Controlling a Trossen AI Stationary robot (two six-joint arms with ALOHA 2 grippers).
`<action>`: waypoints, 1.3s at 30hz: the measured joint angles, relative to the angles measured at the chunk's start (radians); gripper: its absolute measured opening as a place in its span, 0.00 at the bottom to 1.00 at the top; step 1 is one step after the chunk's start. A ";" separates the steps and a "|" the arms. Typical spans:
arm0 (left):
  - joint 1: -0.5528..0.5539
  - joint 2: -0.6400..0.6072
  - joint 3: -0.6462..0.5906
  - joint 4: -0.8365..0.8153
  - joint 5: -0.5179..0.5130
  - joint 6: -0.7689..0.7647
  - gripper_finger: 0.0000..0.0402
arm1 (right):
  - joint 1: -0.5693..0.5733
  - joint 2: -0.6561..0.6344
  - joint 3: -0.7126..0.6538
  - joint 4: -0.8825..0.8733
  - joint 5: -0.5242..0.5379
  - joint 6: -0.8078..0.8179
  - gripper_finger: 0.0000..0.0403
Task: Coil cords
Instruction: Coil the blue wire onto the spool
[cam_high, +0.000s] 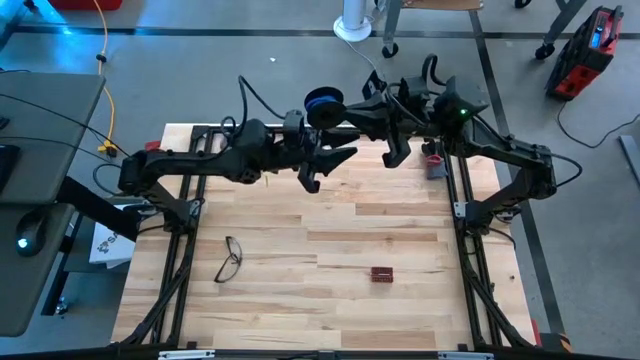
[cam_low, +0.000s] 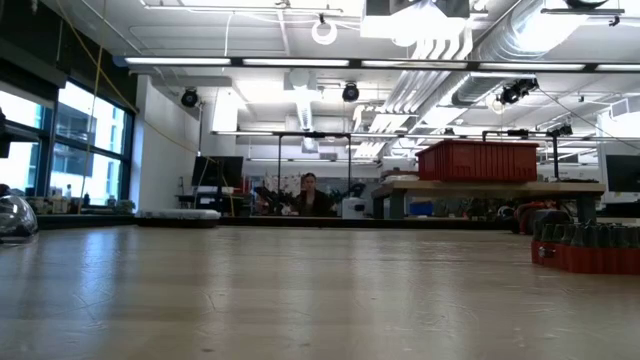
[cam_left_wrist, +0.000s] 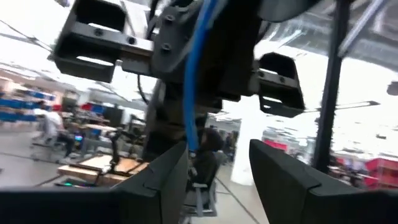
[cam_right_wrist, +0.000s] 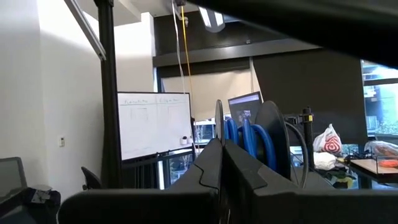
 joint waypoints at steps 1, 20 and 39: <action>0.001 0.004 0.010 -0.007 -0.013 0.006 0.42 | 0.000 0.000 0.000 0.002 0.000 0.000 0.00; 0.039 0.101 0.312 -0.362 0.093 0.108 0.38 | 0.000 -0.002 0.000 0.042 -0.016 0.004 0.00; 0.048 0.088 0.313 -0.464 0.053 0.036 0.02 | 0.000 -0.010 0.000 0.041 -0.031 -0.010 0.00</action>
